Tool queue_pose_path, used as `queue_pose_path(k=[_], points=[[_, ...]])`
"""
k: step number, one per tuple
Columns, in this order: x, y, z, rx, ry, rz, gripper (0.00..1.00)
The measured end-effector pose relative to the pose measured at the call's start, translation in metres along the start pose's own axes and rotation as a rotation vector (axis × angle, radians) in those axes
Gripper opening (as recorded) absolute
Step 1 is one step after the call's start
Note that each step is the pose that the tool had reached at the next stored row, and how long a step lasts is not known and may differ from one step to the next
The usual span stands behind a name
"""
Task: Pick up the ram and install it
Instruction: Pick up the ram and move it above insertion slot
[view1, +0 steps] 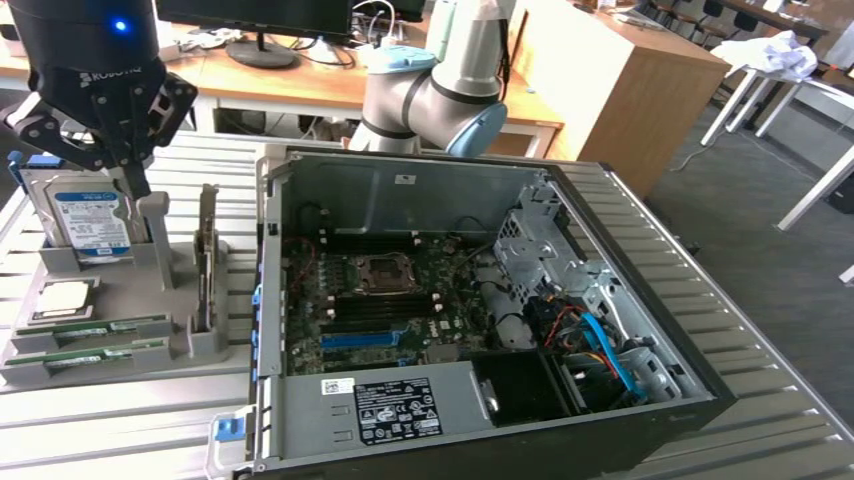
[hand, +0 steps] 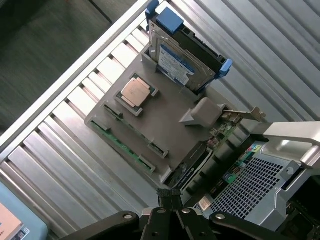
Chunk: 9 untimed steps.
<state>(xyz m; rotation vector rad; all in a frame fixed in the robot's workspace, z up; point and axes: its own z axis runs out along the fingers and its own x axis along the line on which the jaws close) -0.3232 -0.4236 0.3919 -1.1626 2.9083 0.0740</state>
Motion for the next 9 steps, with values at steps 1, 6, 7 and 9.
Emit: queue_pose_path(k=[1,6,7,9], points=[[0.0000,0.0000,0.0000,-0.0001,0.0003,-0.006,0.10],[0.0000,0.0000,0.0000,-0.0010,0.0016,-0.038,0.10],[0.0000,0.0000,0.0000,-0.0011,0.0018,-0.045,0.10],[0.0000,0.0000,0.0000,-0.0015,0.0024,-0.058,0.10]])
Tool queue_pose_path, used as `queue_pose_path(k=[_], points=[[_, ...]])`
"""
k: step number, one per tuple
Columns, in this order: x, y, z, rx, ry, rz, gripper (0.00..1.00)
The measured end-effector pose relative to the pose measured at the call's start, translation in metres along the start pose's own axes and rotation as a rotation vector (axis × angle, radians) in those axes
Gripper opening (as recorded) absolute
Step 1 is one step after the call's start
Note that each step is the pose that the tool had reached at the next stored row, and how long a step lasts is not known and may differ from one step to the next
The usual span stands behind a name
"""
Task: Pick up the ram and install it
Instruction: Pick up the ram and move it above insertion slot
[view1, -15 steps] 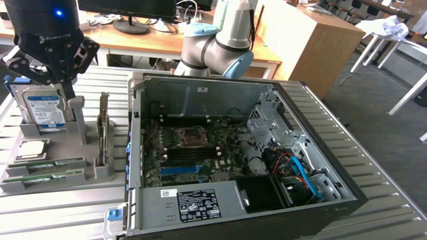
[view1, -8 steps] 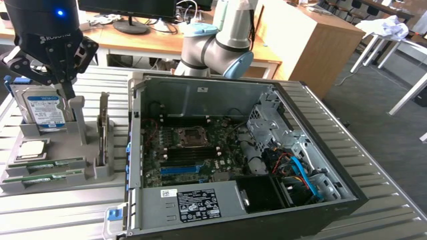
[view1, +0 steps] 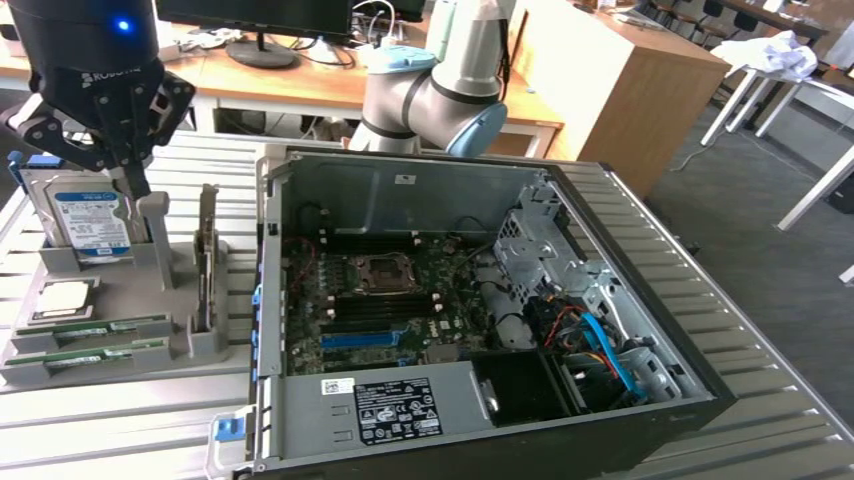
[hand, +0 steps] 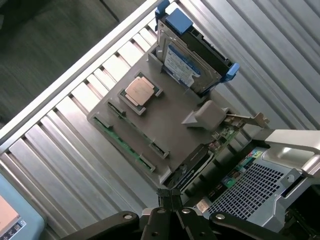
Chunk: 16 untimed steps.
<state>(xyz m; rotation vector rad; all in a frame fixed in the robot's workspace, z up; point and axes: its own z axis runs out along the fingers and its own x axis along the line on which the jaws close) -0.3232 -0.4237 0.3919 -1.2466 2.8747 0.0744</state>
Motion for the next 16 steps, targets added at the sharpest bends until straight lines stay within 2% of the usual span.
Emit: queue_pose_path(k=[16], points=[[0.0000,0.0000,0.0000,-0.0033,0.0052,-0.127,0.10]])
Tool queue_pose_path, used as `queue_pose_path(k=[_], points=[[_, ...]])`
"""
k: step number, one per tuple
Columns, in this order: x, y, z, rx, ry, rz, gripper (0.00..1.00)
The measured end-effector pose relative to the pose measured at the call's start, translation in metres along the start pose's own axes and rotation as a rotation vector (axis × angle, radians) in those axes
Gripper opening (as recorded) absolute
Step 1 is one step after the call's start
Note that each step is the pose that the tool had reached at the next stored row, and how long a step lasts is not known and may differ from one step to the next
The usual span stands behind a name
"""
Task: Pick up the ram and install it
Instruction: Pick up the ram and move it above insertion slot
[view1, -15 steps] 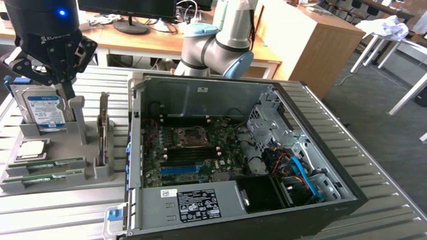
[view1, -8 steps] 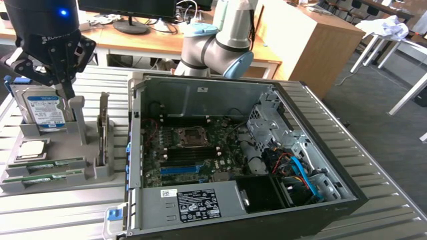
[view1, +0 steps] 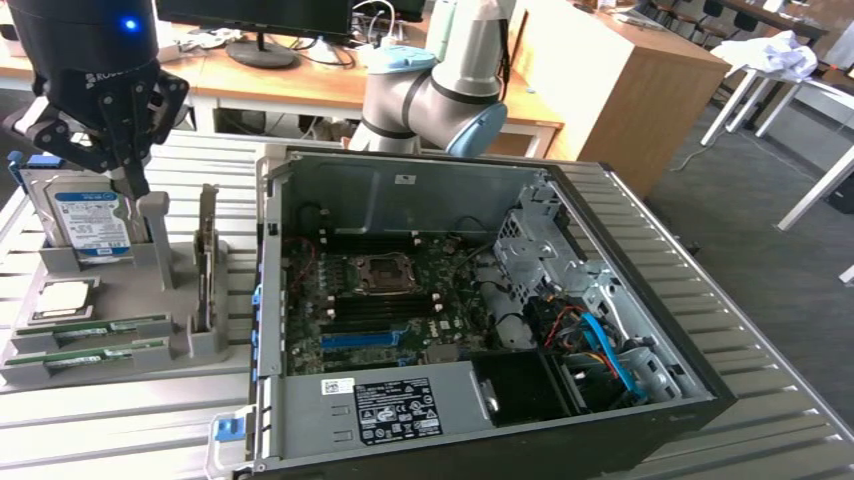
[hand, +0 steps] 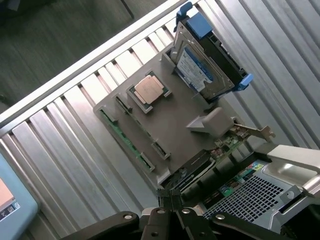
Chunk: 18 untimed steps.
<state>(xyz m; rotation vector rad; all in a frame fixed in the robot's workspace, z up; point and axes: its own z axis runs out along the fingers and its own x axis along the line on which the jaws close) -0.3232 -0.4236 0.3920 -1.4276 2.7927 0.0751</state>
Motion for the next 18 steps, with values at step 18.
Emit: queue_pose_path(k=[18], points=[[0.0000,0.0000,0.0000,-0.0030,0.0048,-0.118,0.10]])
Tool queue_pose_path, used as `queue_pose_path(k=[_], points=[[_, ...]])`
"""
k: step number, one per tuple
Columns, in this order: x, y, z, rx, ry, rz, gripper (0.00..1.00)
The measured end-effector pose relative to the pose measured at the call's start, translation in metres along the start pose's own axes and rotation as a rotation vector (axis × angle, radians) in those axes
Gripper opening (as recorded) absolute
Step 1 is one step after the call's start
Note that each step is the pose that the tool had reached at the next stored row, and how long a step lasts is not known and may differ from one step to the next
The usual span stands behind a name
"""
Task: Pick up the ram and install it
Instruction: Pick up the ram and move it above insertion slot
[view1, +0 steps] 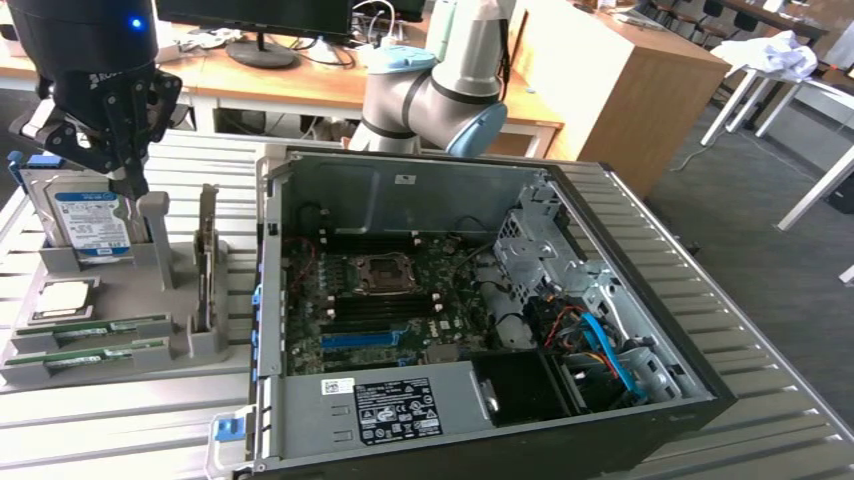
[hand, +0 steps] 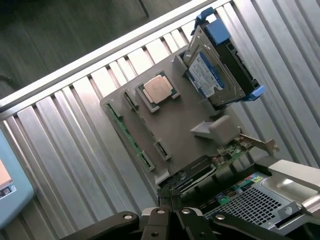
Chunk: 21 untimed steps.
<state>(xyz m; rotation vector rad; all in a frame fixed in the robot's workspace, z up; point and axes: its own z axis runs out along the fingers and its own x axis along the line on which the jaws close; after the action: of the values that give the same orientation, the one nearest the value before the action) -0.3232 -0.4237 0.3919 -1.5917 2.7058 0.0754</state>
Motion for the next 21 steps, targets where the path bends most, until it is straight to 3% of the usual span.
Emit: queue_pose_path(k=[21], points=[[0.0000,0.0000,0.0000,-0.0040,0.0063,-0.156,0.10]])
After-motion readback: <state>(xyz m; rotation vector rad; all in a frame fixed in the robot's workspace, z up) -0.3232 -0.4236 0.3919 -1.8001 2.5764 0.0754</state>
